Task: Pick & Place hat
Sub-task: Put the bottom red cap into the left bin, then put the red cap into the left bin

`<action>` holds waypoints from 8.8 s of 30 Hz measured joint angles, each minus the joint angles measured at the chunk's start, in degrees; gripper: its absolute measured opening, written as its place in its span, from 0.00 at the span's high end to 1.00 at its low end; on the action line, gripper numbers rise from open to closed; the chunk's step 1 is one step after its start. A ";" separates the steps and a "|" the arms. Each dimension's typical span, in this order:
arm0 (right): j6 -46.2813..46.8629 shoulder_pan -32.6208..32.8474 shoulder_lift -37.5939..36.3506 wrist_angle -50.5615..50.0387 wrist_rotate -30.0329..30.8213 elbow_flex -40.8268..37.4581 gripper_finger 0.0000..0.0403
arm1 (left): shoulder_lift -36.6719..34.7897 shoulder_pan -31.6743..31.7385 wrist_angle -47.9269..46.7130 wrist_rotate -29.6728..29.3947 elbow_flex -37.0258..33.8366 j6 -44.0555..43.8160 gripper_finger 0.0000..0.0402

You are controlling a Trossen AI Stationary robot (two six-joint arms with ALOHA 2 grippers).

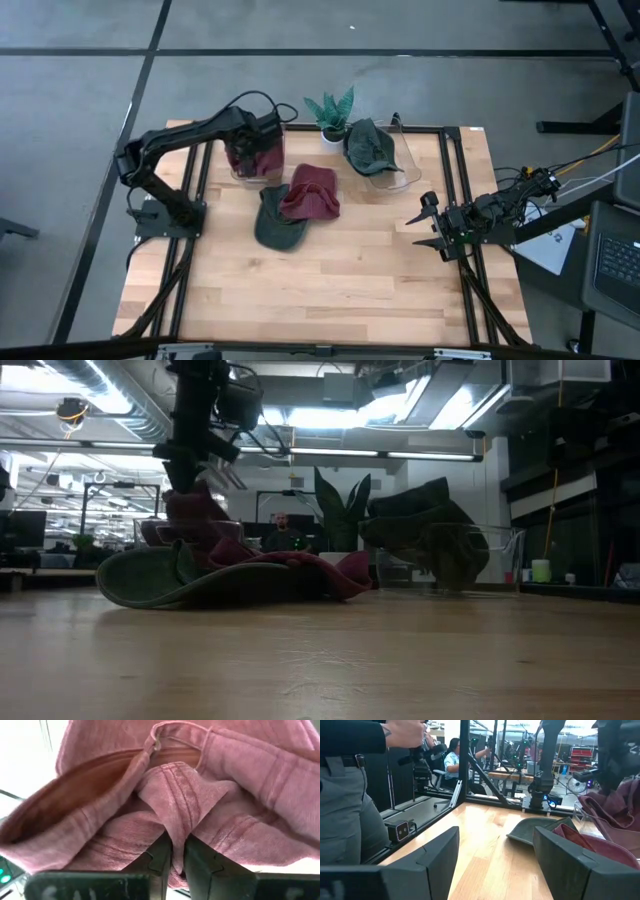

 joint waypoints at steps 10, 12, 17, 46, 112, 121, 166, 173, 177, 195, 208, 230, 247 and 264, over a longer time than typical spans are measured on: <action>0.00 0.02 0.00 0.00 0.00 0.00 0.37 | 2.86 1.76 -2.14 2.14 0.00 -3.83 0.91; 0.00 0.02 0.00 0.00 -0.02 0.00 0.37 | 3.10 2.23 -3.57 3.14 0.00 -4.81 0.91; 0.00 0.02 0.00 0.00 -0.02 0.00 0.37 | 3.67 2.90 -6.92 3.72 0.00 -5.85 0.91; 0.00 0.02 0.00 -0.01 -0.01 0.00 0.37 | 3.59 2.98 -5.72 -2.24 0.00 -9.67 0.61; 0.00 0.02 0.00 -0.02 -0.02 0.00 0.37 | 16.12 -39.00 29.10 3.29 2.69 -3.43 0.35; 0.00 0.02 0.00 0.00 -0.02 0.01 0.37 | 16.26 -38.49 32.04 -0.79 2.69 -3.60 0.35; 0.00 0.01 0.00 -0.01 0.00 0.02 0.37 | 23.62 -38.66 35.51 -7.54 2.69 -9.79 0.37; 0.00 0.02 0.00 0.00 0.00 0.02 0.37 | 23.59 -36.56 35.60 -8.07 2.69 -10.91 0.55; 0.00 0.01 0.00 0.00 -0.01 0.02 0.37 | 23.59 -36.49 35.63 -7.72 2.69 -11.34 0.70; 0.00 0.02 0.00 -0.02 -0.02 0.02 0.37 | 18.97 -36.34 36.44 -4.50 7.05 -8.28 0.98; 0.00 0.01 0.00 -0.01 -0.02 0.02 0.37 | 10.89 -38.86 35.91 8.40 8.94 -9.11 0.99; 0.00 0.02 0.00 -0.02 0.00 0.02 0.37 | 10.23 -52.98 37.49 26.67 -3.20 -23.21 0.98; 0.00 0.01 0.00 0.00 0.00 0.02 0.37 | 10.25 -58.74 41.48 34.91 -11.26 -74.60 0.80; 0.00 0.01 0.00 -0.01 0.00 0.02 0.37 | 10.25 -64.71 41.25 31.90 -11.26 -97.26 0.42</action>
